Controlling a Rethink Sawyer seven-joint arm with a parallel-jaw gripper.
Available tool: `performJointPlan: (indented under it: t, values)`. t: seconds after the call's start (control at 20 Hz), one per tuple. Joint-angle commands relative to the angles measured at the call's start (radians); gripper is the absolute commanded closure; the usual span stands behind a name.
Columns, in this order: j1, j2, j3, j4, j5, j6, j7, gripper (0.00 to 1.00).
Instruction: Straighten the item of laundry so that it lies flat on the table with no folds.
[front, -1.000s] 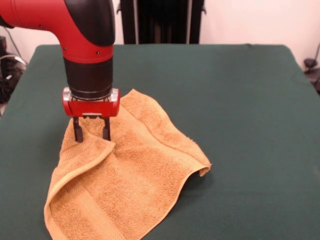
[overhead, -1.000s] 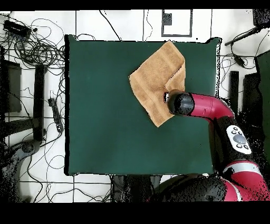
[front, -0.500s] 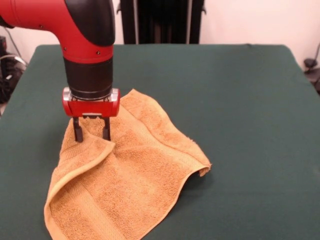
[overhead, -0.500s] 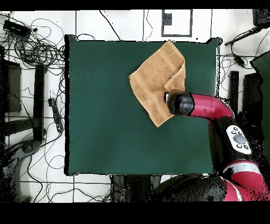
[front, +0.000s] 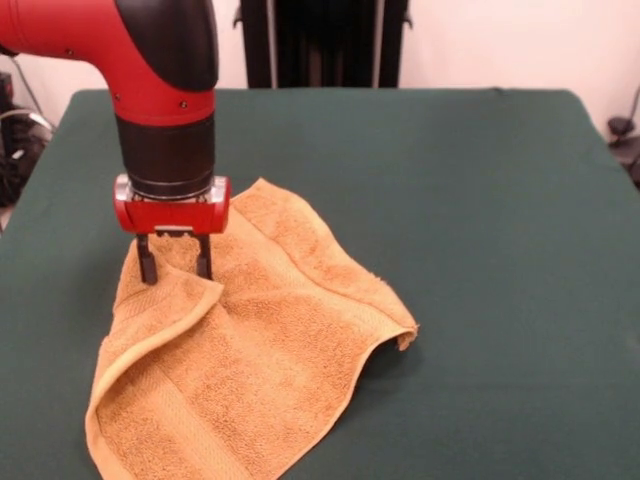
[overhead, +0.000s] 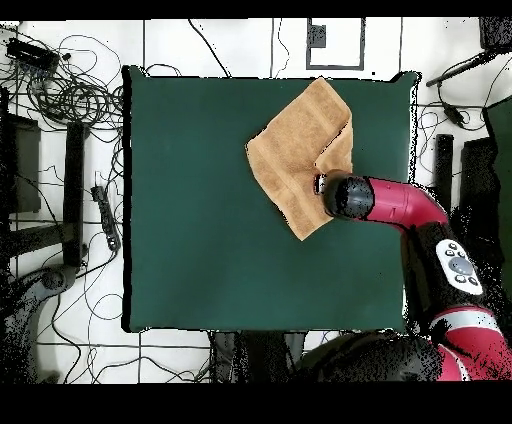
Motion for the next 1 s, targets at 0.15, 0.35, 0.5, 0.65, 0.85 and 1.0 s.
performJointPlan:
  t: [0.15,0.35,0.5,0.65,0.85,1.0]
  values:
    - [-0.126,0.131,0.127,-0.047,-0.108,0.014,-0.224,0.0]
    - [-0.171,0.143,0.156,-0.057,-0.129,0.028,-0.247,0.0]
    - [-0.189,0.143,0.172,-0.065,-0.139,0.047,-0.244,0.0]
    - [-0.198,0.135,0.183,-0.061,-0.15,0.059,-0.25,0.0]
    - [-0.203,0.13,0.189,-0.04,-0.162,0.049,-0.231,0.0]
    - [-0.192,0.124,0.191,-0.035,-0.176,0.05,-0.222,0.0]
